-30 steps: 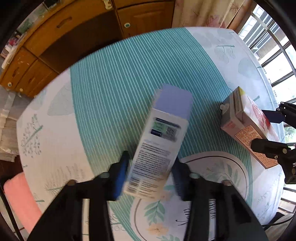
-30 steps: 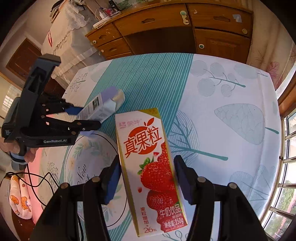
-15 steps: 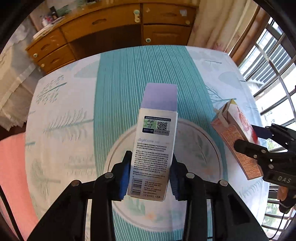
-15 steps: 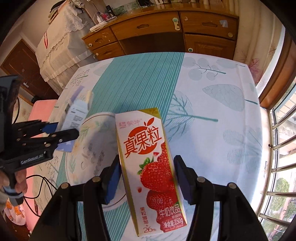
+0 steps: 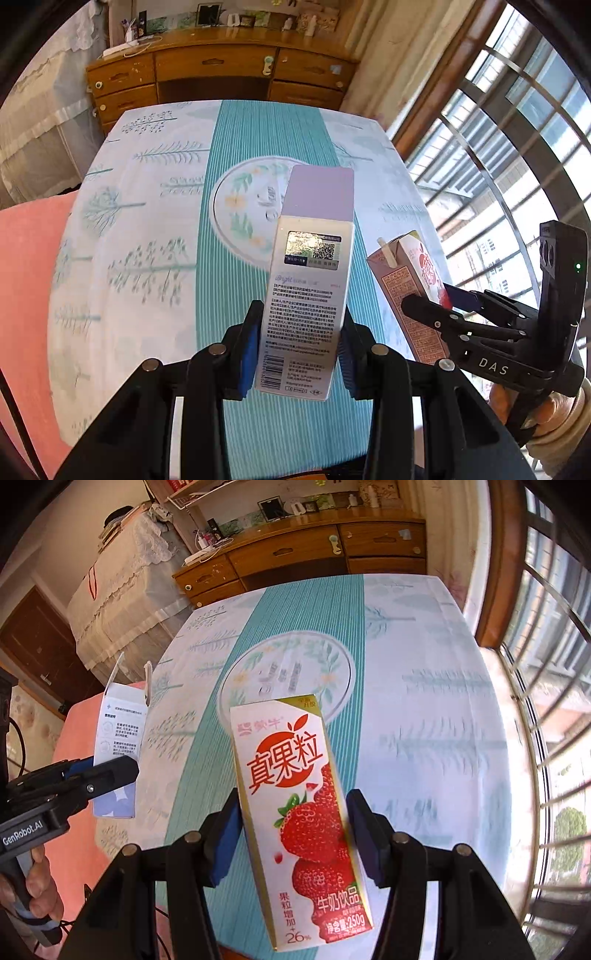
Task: Collect trash
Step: 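Carry the carton and white box over the bin and open both tools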
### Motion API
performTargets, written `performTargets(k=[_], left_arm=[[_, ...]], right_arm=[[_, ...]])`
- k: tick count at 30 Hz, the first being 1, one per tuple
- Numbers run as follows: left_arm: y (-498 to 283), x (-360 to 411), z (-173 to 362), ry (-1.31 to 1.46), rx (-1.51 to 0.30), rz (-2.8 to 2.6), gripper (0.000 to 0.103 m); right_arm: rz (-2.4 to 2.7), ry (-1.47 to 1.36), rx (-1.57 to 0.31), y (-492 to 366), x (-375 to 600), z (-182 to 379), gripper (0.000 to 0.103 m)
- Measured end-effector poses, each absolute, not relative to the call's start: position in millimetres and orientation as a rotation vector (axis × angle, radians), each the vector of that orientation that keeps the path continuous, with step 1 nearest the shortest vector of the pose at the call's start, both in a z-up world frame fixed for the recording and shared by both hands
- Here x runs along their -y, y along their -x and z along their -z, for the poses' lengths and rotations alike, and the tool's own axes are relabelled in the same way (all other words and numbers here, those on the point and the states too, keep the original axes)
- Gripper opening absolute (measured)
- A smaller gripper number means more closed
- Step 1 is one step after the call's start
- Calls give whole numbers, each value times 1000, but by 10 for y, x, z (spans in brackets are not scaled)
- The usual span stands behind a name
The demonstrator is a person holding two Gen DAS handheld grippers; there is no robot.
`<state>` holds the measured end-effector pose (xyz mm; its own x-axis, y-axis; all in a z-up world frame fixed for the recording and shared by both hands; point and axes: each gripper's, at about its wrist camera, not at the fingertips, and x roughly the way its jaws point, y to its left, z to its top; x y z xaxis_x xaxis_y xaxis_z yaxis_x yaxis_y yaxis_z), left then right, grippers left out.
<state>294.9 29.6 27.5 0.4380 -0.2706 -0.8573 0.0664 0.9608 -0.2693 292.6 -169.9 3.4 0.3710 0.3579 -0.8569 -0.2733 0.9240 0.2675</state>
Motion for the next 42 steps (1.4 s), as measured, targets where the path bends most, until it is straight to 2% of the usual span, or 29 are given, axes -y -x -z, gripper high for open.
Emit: performTargets(k=[10, 18, 30, 42], left_arm=[[-1449, -373, -330, 166, -1072, 341, 35], [-709, -272, -147, 179, -1135, 371, 36], [-131, 88, 900, 274, -1296, 287, 36], [25, 250, 2088, 324, -1368, 269, 36]], right_arm=[[-314, -181, -1060, -1315, 1711, -263, 56], [-324, -151, -1152, -523, 1735, -74, 56], [-347, -243, -1307, 7, 2091, 862, 56], [-319, -352, -1420, 88, 2256, 2163, 57]])
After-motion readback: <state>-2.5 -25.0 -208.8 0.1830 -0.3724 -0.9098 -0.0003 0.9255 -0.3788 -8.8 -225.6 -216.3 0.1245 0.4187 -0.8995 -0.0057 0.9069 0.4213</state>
